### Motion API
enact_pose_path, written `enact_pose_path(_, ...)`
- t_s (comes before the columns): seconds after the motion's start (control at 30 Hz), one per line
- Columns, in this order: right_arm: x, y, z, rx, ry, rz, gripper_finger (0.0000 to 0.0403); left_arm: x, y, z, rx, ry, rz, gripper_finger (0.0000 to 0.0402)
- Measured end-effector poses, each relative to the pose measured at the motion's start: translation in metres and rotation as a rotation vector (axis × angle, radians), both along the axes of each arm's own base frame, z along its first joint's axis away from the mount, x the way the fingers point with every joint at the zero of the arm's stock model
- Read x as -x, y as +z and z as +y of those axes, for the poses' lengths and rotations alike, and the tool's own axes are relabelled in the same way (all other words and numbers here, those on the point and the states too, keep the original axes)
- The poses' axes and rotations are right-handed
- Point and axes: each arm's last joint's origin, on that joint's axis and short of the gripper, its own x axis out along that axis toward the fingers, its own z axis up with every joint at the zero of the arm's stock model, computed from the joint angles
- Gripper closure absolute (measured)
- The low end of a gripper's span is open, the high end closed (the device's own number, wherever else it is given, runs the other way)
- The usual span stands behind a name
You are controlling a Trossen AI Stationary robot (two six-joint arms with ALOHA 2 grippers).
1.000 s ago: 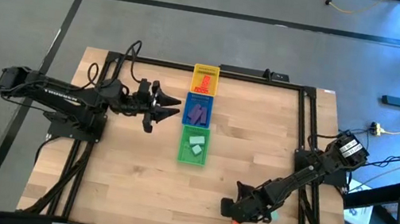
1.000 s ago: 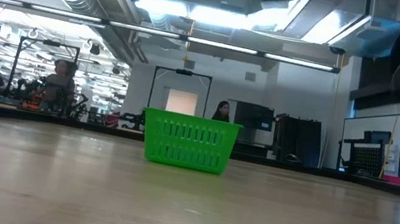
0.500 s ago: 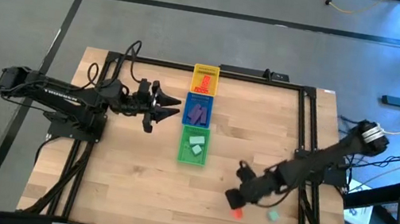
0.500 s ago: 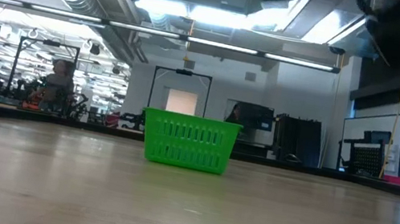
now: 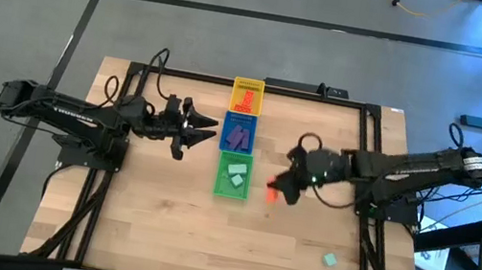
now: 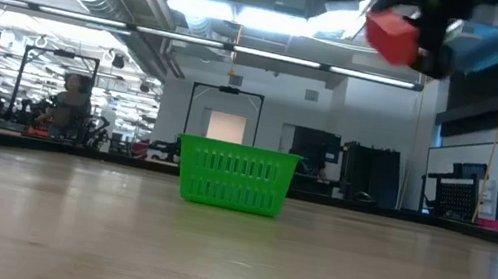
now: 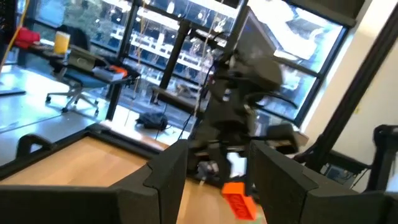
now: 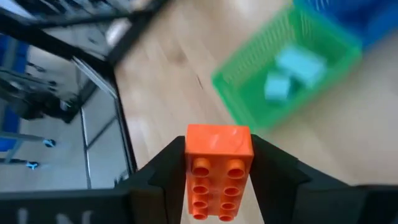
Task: Sort & place blocks by color
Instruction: Put the orange game piece into the yellow basket
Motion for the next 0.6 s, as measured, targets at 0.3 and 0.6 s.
enact_pose_path(0.3, -0.019, 0.036, -0.054, 0.115, 0.072, -0.441, 0.0258, 0.002, 0.007, -0.002, -0.004, -0.010, -0.073, 0.0233)
enact_pose_path(0.6, -0.019, 0.048, -0.070, 0.169, 0.076, -0.574, 0.0258, 0.002, 0.007, -0.002, 0.000, 0.000, -0.073, 0.0236)
